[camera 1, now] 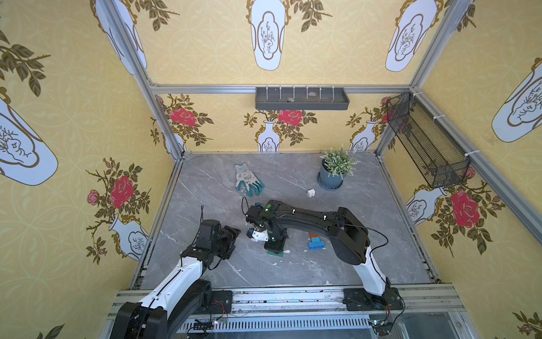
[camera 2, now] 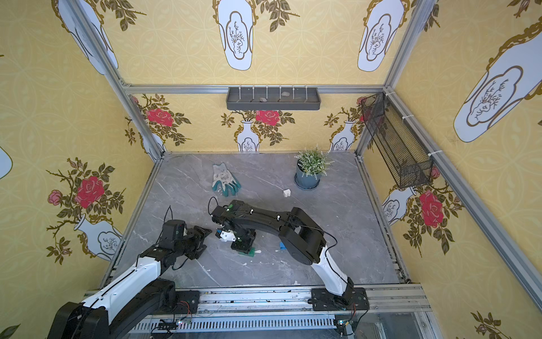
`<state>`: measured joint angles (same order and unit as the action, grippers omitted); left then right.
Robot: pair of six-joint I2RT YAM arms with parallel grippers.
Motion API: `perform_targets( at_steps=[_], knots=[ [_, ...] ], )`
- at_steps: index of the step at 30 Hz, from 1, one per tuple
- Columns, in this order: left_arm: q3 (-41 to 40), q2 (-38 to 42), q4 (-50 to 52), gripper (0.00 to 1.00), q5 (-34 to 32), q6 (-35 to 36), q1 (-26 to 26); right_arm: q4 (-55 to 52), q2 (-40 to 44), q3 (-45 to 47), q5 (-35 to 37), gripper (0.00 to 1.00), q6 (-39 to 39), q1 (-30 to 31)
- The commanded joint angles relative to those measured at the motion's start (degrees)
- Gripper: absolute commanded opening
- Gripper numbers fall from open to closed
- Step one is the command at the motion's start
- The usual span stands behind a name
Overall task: Assemble the number 1 with lego
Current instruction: Assemble the lego brick with the lego brick.
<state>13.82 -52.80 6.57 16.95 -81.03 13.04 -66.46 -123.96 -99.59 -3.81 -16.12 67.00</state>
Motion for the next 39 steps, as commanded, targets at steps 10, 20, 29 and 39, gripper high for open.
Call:
perform_targets(
  at_steps=[10, 20, 29, 39],
  knots=[
    [-0.71, -0.28, -1.57, 0.72, 0.45, -0.70, -0.21, -0.34, -0.51, 1.38, -1.40, 0.22, -0.76, -0.11],
    [-0.62, -0.38, -1.50, 0.72, 0.45, -0.69, -0.22, 0.19, -1.72, 2.73, -0.23, 0.21, 0.06, -0.03],
    [-0.55, -0.09, -0.81, 0.72, 0.29, -0.71, -0.21, -2.53, -4.44, 3.18, 1.81, 0.16, 6.35, 0.98],
    [-0.39, -0.08, -0.55, 0.72, 0.23, -0.88, -0.21, 1.18, -4.27, 6.46, 0.63, 0.13, 10.41, 2.01]
  ],
)
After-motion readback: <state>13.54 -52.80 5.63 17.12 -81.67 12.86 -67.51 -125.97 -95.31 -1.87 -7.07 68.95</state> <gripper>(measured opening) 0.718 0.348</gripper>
